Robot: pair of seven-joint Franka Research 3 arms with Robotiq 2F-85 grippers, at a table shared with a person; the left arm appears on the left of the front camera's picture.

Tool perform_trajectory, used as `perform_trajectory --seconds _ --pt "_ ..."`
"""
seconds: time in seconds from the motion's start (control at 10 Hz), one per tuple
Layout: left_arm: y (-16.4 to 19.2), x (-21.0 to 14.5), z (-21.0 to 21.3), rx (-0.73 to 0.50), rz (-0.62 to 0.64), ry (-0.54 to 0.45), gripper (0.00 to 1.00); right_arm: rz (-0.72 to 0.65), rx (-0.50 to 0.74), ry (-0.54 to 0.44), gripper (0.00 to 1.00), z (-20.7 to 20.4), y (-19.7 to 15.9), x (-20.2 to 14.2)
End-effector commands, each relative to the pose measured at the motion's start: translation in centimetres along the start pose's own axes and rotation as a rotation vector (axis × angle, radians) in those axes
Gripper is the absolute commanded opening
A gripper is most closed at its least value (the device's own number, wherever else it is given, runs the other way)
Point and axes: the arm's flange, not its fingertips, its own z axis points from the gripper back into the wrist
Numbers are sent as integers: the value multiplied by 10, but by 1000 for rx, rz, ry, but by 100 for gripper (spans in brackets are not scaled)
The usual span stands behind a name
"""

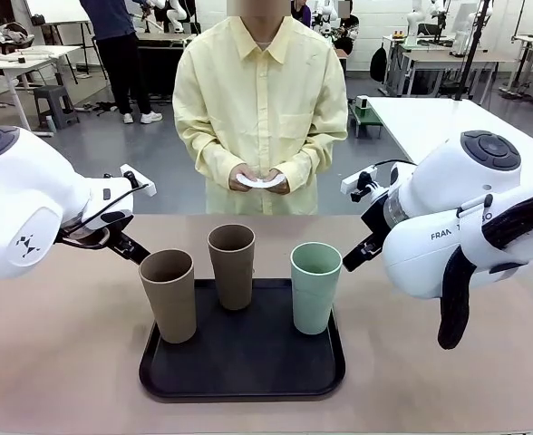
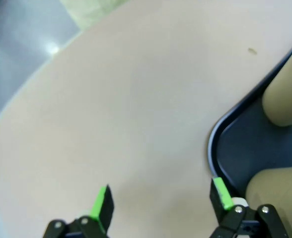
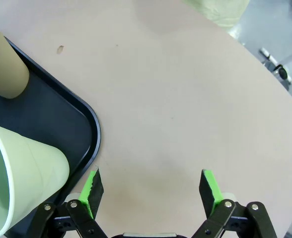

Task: Place coasters on the table and set cups on them.
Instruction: Pick up one Reusable plastic cup and place it on a coaster set by the human.

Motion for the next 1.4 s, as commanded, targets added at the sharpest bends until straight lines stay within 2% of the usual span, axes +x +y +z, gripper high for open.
perform_trajectory --seconds 0.0,0.2,0.4,0.5,0.6,0.7,0.8,0.9,1.0,1.1,1.3 --pt "0 0 0 0 0 0 100 0 0 0 100 0 0 0" --pt "0 0 0 0 0 0 100 0 0 0 100 0 0 0" --pt "3 1 80 48 -52 47 100 -5 -83 49 100 64 9 1" --pt "-2 -12 108 35 -45 139 100 -59 -143 68 100 93 16 -8" --pt "-7 -22 132 -12 -31 193 100 -84 -155 107 100 120 25 -22" --pt "-14 -40 149 -112 -22 278 100 -103 -127 145 100 144 31 -42" --pt "-22 -63 153 -177 3 340 100 -107 -113 193 100 157 38 -69" --pt "-24 -81 149 -203 33 375 100 -125 -106 222 100 158 42 -96" --pt "-20 -89 142 -177 100 369 100 -151 -105 226 100 151 36 -114" --pt "-19 -40 154 -156 -11 336 100 -92 -143 200 100 163 19 -11" --pt "-19 -40 154 -156 -11 336 100 -92 -143 200 100 163 19 -11"
